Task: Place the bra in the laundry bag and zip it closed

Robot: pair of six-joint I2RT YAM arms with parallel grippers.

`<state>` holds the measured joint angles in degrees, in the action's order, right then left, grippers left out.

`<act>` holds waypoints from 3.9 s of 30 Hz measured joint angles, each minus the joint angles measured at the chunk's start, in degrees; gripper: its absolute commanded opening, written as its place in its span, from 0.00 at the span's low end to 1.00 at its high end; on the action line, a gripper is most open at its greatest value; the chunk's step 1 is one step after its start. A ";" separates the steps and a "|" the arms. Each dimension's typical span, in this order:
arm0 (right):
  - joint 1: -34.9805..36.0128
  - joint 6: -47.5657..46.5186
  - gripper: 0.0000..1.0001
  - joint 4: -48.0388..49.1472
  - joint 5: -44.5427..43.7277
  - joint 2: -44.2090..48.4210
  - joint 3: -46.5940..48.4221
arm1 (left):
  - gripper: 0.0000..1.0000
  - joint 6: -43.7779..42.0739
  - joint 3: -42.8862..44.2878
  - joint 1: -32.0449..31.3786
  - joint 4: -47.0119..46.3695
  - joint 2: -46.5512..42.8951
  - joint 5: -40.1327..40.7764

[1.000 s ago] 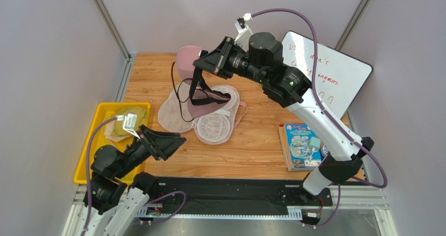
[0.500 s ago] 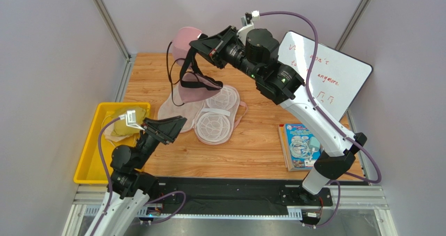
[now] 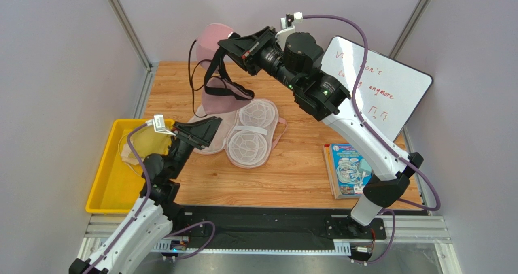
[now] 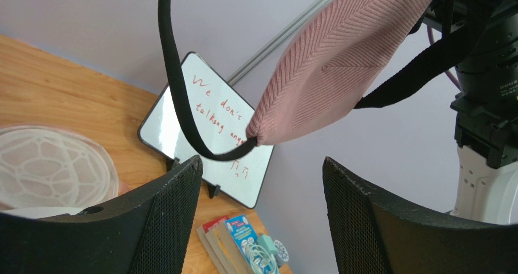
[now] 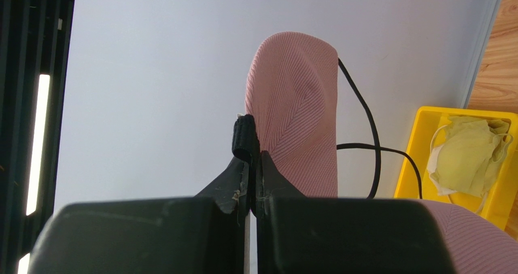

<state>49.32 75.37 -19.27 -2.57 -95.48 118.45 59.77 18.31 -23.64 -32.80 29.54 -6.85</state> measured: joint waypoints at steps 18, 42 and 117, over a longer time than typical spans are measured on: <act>0.15 1.33 0.00 1.33 0.68 0.68 -4.24 | 0.07 3.45 2.80 0.02 -12.85 10.21 3.76; -14.01 -12.46 0.00 18.16 22.58 15.45 -49.86 | 0.00 -28.41 34.53 7.63 50.88 29.05 -24.79; -25.97 -20.39 0.03 25.57 31.85 -24.24 -43.30 | 0.00 -52.48 60.13 13.18 78.31 81.74 -25.42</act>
<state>23.35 54.98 6.31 29.28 -119.72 75.16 7.29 78.43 -10.46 45.52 111.28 -32.27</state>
